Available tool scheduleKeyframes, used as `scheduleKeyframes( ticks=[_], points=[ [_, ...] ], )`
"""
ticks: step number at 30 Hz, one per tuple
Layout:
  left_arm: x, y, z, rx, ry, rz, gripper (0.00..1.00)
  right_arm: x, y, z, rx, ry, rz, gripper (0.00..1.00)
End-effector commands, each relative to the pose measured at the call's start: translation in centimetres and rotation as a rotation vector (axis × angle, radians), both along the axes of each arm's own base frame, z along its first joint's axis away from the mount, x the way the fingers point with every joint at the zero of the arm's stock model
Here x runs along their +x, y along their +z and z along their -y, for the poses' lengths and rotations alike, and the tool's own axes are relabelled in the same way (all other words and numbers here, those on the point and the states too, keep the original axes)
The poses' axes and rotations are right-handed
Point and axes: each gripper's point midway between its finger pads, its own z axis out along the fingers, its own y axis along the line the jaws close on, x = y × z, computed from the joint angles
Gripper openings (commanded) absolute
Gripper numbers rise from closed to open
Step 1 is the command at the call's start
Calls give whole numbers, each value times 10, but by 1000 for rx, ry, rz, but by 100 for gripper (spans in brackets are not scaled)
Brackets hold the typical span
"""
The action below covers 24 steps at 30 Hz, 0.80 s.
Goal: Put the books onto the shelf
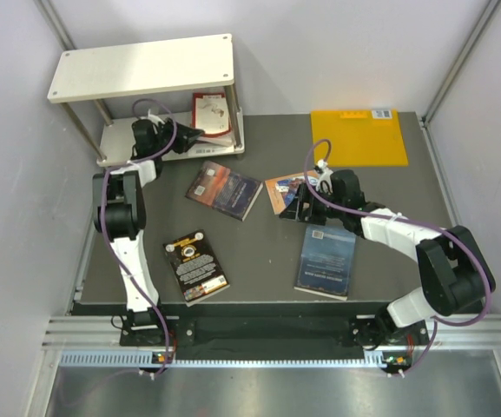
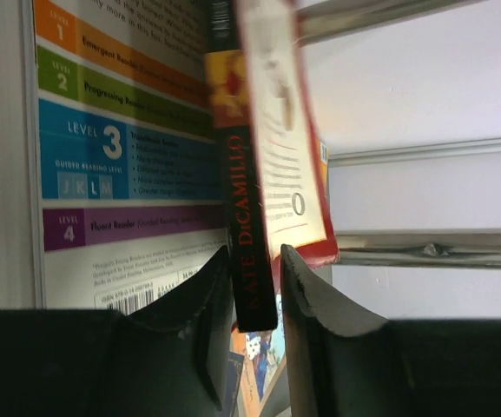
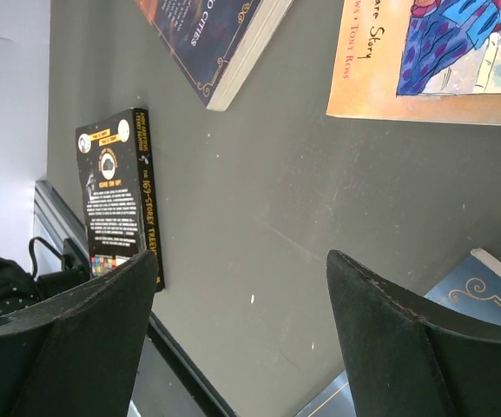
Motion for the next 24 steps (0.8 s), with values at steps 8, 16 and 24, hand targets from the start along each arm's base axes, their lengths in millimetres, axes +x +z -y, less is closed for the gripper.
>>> scheduleKeyframes(
  ticks=[8, 16, 24],
  points=[
    [14, 11, 5, 46, -24, 52, 58, 7, 23, 1, 43, 3, 79, 78],
    [13, 23, -1, 109, -4, 48, 71, 6, 23, 1, 49, 4, 76, 78],
    [9, 43, -25, 307, 87, 32, 76, 4, 25, 0, 66, 4, 76, 78]
  ],
)
